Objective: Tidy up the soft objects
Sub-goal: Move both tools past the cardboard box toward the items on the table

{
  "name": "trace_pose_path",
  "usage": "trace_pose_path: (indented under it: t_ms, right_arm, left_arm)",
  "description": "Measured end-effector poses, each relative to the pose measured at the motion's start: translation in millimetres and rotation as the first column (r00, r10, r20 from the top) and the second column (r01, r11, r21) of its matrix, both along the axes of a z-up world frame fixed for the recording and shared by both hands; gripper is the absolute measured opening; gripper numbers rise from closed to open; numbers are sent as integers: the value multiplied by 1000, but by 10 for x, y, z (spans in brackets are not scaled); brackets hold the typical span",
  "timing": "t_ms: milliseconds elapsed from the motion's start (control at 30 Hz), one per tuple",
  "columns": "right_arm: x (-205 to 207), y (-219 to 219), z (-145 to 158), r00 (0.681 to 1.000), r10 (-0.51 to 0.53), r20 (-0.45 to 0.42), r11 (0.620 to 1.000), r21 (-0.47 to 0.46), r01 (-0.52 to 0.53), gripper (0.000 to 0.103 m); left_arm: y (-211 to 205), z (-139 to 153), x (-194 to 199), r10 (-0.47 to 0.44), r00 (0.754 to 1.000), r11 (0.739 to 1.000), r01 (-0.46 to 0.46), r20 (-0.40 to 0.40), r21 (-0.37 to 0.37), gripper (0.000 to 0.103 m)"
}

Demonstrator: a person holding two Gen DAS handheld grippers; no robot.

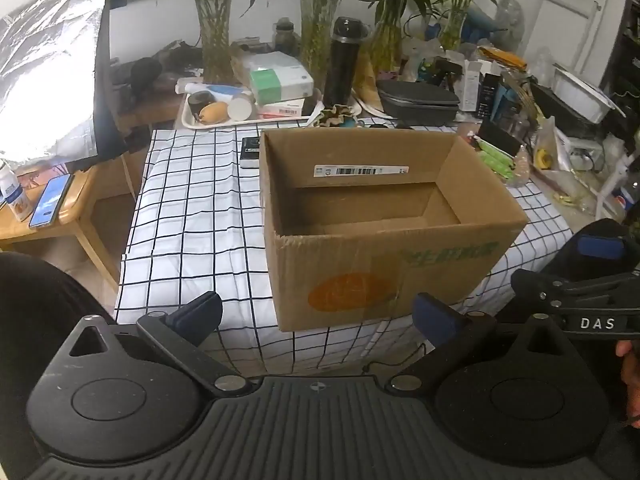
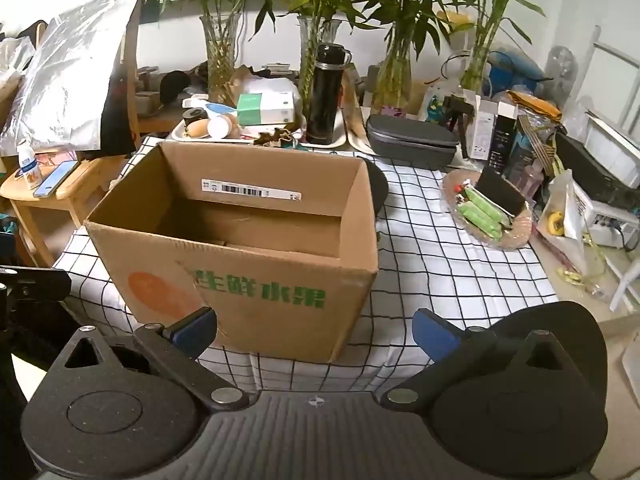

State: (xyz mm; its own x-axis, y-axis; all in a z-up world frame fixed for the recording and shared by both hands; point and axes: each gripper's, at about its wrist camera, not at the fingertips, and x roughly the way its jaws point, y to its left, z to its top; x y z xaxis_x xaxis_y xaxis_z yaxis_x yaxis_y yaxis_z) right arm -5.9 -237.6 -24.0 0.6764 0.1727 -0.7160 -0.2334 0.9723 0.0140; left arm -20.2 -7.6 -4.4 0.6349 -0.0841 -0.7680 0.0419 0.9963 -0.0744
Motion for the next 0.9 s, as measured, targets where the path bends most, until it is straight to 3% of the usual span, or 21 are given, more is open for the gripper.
trace_pose_path:
  t_ms: [133,400,667,900]
  right_arm:
    - [-26,-2,2,1000,1,0,1000,-6,-1,103]
    - [-37,-77,64,1000,-17,11,1000,-16,17,103]
    - [-47,-136,106,999,-48,11,999,-24,48,103]
    - [-95,-188,167,999,-51,18,998,-19,52,103]
  left_arm:
    - [-3,7,-9,19,1000,1000,-19,17,1,103]
    - [-90,-25,-12,-19,999,996,17,32,83,103]
    - [-109,-163,-31,-75,997,984,78,-27,163,103]
    - [-40,-93,-73,-85,996,989,88,-29,120,103]
